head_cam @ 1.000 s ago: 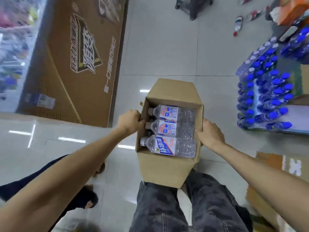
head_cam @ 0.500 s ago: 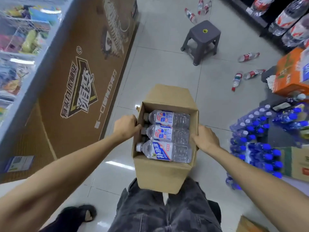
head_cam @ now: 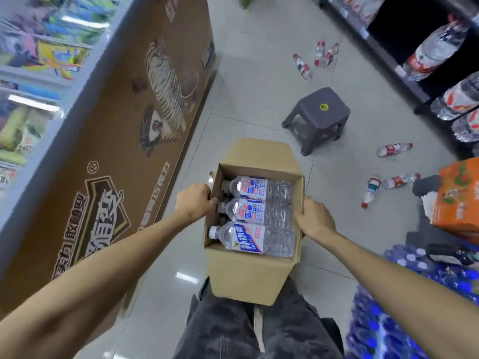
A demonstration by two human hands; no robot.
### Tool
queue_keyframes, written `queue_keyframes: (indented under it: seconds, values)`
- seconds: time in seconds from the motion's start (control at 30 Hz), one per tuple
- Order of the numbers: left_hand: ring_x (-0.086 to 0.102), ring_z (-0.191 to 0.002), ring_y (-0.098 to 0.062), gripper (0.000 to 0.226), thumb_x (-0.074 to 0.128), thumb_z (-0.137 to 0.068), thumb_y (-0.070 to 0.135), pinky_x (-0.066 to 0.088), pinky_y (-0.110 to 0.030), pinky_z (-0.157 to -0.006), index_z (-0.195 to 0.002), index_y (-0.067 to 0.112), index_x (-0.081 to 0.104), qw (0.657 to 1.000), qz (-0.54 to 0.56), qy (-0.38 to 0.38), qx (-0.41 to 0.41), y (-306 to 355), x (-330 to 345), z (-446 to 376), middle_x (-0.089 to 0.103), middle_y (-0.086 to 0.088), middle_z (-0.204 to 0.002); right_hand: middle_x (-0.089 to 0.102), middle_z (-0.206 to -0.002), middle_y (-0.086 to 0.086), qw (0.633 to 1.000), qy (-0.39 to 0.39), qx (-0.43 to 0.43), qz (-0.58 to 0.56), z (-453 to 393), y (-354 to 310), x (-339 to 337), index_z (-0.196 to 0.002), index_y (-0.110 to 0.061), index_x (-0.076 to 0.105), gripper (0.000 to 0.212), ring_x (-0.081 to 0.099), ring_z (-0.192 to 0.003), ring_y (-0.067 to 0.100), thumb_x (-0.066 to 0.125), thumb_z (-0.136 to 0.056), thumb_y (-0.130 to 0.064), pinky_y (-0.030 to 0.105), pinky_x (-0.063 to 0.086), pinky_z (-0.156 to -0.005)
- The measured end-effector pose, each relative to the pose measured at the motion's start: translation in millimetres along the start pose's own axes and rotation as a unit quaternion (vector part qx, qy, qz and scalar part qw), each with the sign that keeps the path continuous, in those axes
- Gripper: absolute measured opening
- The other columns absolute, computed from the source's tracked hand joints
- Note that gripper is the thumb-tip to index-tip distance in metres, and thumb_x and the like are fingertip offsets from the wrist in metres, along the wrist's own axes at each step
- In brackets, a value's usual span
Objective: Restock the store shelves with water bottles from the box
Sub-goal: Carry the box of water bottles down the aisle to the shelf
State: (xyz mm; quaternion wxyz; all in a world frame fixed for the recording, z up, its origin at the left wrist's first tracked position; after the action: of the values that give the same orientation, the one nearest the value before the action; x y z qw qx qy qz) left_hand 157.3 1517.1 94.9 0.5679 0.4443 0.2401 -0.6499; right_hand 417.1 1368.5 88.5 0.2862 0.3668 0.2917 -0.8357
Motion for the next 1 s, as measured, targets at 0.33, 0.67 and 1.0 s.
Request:
queue_keyframes:
  seconds: [0.33, 0.67, 1.0]
  values:
    - [0.064, -0.084, -0.036, 0.029, 0.061, -0.087, 0.031, 0.042, -0.032, -0.064, -0.071, 0.011, 0.048, 0.999, 0.01, 0.02, 0.032, 36.4, -152.5, -254.6, 0.064, -0.013, -0.082, 0.064, -0.109, 0.015, 1.0, 0.013, 0.026, 0.001, -228.5, -107.7, -130.5, -0.101, -0.012, 0.05, 0.011, 0.061, -0.097, 0.035, 0.048, -0.092, -0.018, 0.032, 0.04, -0.069]
    - [0.064, -0.086, -0.037, 0.028, 0.061, -0.086, 0.031, 0.038, -0.031, -0.065, -0.072, 0.011, 0.047, 0.998, -0.01, 0.036, 0.044, 78.6, -299.6, -507.7, 0.064, -0.017, -0.087, 0.065, -0.1, 0.021, 0.999, 0.019, 0.011, -0.036, -465.2, -206.9, -253.9, -0.11, -0.009, 0.054, 0.021, 0.063, -0.092, 0.04, 0.045, -0.092, -0.016, 0.038, 0.05, -0.068]
    - [0.064, -0.09, -0.038, 0.025, 0.061, -0.086, 0.031, 0.037, -0.031, -0.068, -0.076, 0.014, 0.045, 0.999, -0.011, 0.013, 0.028, 123.4, -428.7, -746.5, 0.064, -0.017, -0.094, 0.062, -0.089, 0.012, 0.999, 0.031, 0.018, -0.034, -694.6, -298.2, -383.7, -0.105, -0.012, 0.056, 0.017, 0.059, -0.08, 0.031, 0.049, -0.093, -0.02, 0.031, 0.043, -0.065]
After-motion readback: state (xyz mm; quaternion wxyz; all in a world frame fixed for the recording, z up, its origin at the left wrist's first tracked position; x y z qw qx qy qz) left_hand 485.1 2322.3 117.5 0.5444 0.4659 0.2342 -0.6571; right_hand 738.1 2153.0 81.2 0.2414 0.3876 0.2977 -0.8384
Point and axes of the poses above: each hand's wrist, its own z-axis away from the middle knuckle, its own x-axis out of the palm, y = z × x, the point moved 10 cm from there along -z, towards the middle knuckle
